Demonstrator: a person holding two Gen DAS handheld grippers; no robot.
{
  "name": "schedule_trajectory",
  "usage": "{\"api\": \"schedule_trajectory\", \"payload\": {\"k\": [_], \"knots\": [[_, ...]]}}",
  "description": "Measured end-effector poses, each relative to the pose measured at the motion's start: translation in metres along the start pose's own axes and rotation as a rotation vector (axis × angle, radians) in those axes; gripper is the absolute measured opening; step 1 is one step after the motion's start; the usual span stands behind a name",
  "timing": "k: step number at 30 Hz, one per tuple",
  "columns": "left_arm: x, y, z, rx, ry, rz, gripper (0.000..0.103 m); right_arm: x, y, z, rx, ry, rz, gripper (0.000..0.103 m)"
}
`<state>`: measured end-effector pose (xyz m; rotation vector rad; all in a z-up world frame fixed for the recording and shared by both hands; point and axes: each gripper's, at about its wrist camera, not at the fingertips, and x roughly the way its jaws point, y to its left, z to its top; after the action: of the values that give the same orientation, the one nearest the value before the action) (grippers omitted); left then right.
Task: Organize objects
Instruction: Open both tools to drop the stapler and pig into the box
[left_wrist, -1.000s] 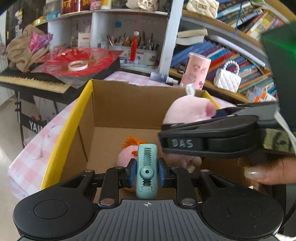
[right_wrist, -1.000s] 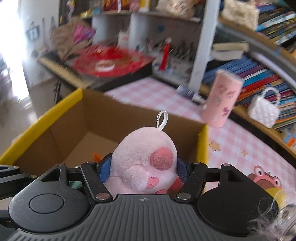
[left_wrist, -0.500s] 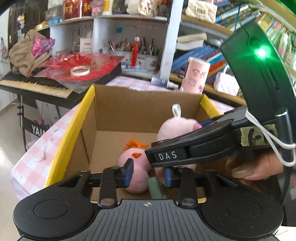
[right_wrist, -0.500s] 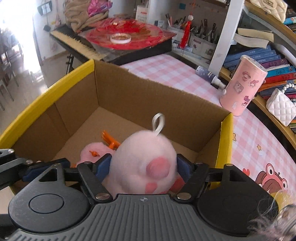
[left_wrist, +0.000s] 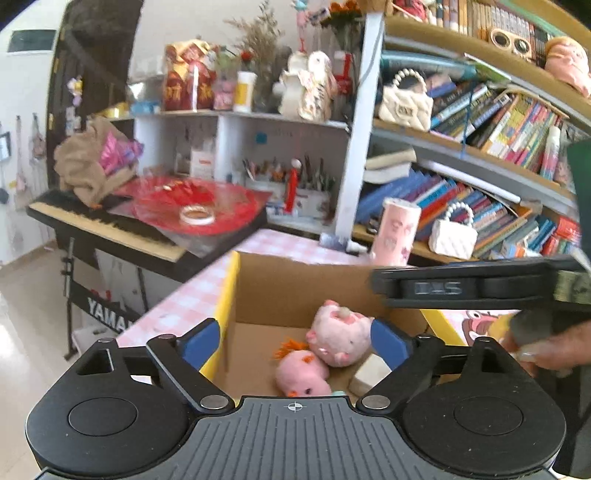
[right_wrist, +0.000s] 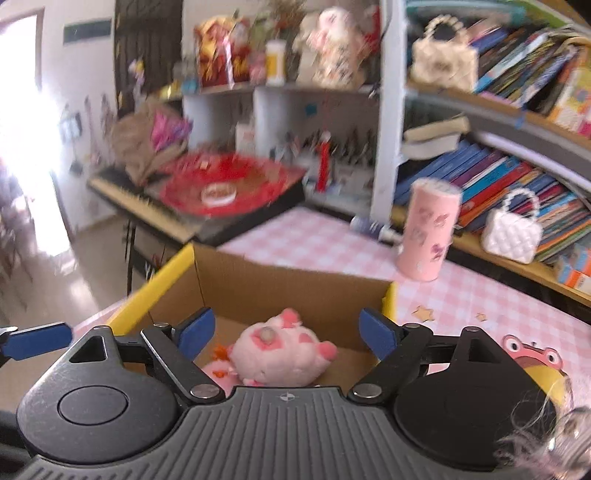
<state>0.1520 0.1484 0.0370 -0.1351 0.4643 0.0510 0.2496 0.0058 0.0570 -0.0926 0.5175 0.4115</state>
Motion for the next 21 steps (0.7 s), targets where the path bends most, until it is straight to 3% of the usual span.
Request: {"api": "schedule_trajectory", "payload": {"k": [4, 11, 21], "knots": [[-0.017, 0.01, -0.005, -0.023, -0.015, 0.014, 0.096, -0.03, 0.003, -0.01, 0.012, -0.055, -0.048, 0.088], [-0.041, 0.025, -0.025, -0.034, 0.015, 0.034, 0.097, -0.069, 0.018, -0.044, 0.028, -0.06, -0.115, 0.089], [-0.069, 0.036, -0.062, -0.028, 0.114, 0.11, 0.099, -0.098, 0.055, -0.11, 0.015, 0.084, -0.176, 0.094]]}}
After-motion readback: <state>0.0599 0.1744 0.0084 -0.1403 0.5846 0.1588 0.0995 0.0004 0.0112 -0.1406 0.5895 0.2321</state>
